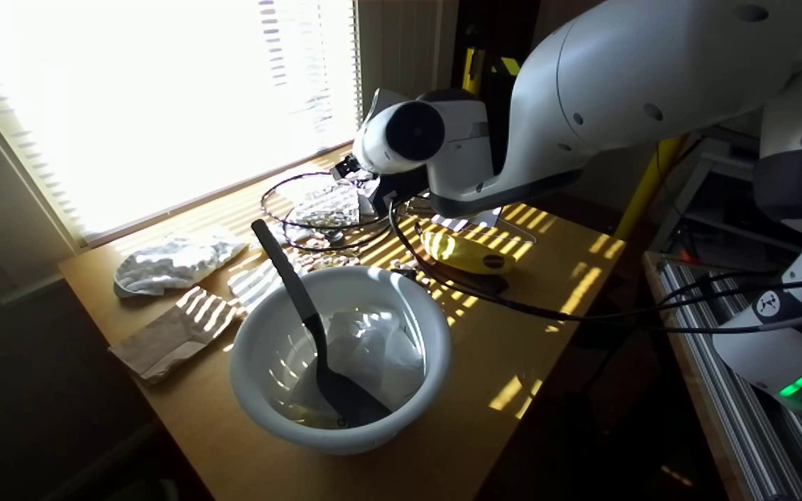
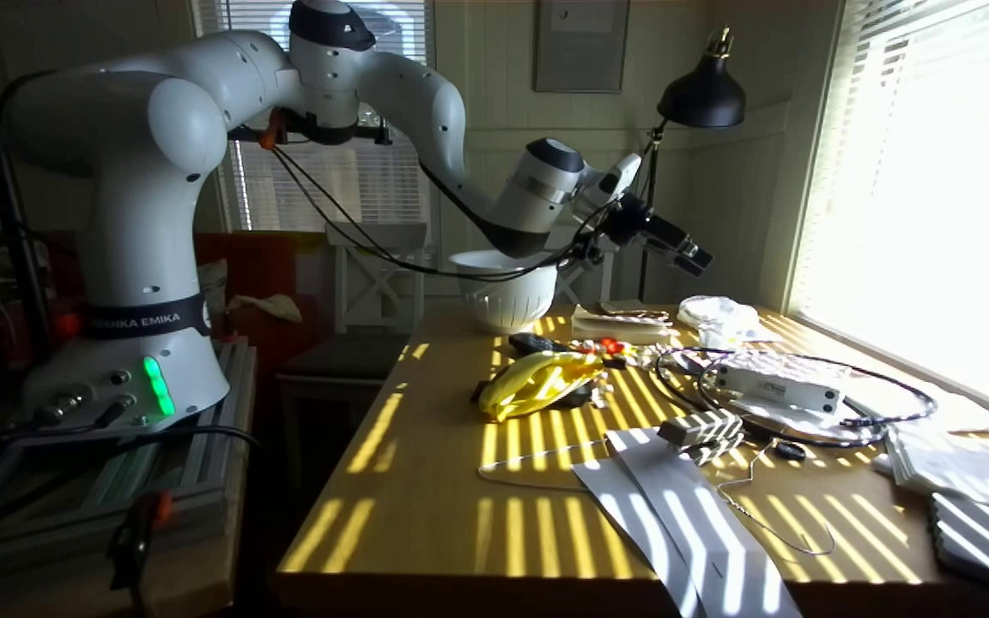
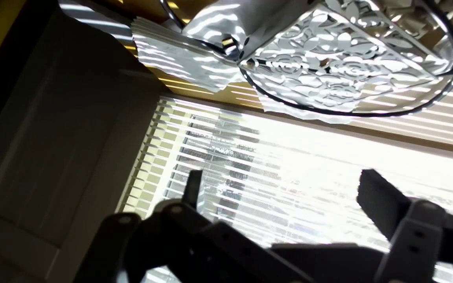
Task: Move the cable forward then put the white thing on it
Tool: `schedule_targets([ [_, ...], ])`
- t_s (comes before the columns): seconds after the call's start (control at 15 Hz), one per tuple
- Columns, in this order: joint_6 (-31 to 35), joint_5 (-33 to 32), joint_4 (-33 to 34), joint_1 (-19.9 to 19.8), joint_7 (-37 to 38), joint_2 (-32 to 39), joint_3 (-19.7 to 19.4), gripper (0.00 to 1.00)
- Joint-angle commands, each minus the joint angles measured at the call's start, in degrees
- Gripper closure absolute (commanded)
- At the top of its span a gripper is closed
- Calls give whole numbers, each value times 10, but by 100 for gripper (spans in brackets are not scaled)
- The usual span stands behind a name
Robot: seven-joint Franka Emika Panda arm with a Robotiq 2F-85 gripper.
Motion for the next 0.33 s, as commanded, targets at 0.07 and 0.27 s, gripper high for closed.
schedule_targets([
  [0.07, 72, 99, -62, 61, -91, 30, -47, 0],
  [0.27, 61, 160, -51, 54, -155, 20, -31, 0],
])
